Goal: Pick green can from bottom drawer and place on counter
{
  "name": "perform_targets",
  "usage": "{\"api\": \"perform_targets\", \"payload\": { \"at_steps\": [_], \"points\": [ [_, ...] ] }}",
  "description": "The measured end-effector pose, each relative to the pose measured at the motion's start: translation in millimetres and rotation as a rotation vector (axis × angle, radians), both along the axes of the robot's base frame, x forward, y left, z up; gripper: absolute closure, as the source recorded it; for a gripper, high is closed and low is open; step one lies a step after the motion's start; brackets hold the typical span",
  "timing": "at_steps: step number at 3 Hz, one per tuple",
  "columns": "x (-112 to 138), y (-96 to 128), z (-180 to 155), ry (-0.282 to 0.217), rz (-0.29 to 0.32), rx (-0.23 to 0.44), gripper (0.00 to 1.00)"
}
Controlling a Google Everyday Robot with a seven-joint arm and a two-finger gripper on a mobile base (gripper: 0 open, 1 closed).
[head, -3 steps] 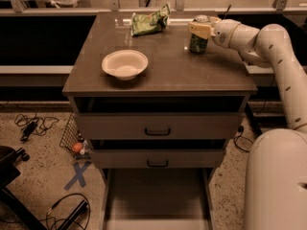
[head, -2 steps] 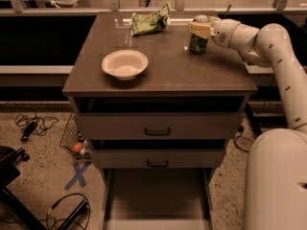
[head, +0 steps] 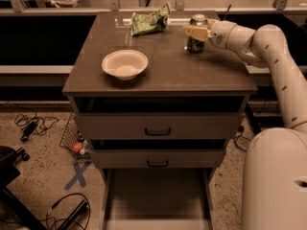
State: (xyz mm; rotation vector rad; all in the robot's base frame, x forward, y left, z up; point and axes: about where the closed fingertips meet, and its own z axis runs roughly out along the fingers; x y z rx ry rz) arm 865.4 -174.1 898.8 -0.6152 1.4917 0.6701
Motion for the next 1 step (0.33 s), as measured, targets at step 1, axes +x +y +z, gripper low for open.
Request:
{"api": "perform_targets", "payload": {
  "at_steps": [1],
  "points": [
    [0.4,2.4,-0.4,0.001,0.003,0.0,0.0]
  ]
}}
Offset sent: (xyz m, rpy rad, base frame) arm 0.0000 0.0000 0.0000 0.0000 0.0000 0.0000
